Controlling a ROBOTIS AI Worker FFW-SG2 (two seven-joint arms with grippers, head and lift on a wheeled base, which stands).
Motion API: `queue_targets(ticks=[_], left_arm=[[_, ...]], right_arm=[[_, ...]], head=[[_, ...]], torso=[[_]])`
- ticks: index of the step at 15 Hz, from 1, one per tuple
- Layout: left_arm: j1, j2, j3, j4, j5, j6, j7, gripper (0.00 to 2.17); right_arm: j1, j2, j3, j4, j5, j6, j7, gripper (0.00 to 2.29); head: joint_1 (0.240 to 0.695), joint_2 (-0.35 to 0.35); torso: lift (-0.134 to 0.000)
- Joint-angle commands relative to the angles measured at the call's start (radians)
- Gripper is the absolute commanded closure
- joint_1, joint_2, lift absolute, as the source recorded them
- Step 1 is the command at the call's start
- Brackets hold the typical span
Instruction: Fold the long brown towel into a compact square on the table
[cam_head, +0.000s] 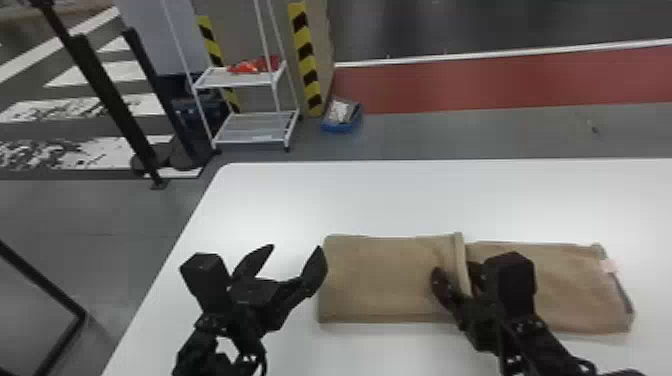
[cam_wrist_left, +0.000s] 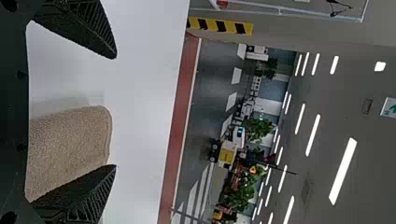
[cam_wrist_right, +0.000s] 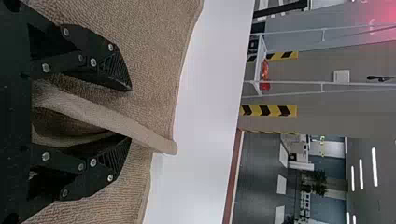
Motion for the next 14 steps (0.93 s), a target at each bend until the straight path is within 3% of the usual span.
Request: queue_targets(ticks=[1,4,6,14], left_arm=[[-0.002,0.000,0.000,0.004,0.000,-0.002,0.000,0.04],[-0.005,0.001,0.002,0.007,0.000,-0.005,0.000,0.04],[-0.005,0.001,0.005,0.009,0.000,-0.005,-0.005,0.04],[-0.001,0.001,0.009,0.015,0.000,-0.005,-0.018,0.04]], right_arm=[[0.006,0.001,-0.004,-0.010,0.000,-0.001,-0.001,0.92],[0.015,0.001,-0.004,-0.030,0.000,-0.004,-0.004,0.93],[0.020,0.001,-0.005,-0.044,0.000,-0.001,-0.006,0.75],[0.023,0.001,0.002,-0.062,0.014,0.052,-0.006,0.76]], head=[[0.695,0.217],[0.695,0.216],[0.695,0.215],[0.695,0.217]], torso=[[-0.124],[-0.124],[-0.124],[-0.124]])
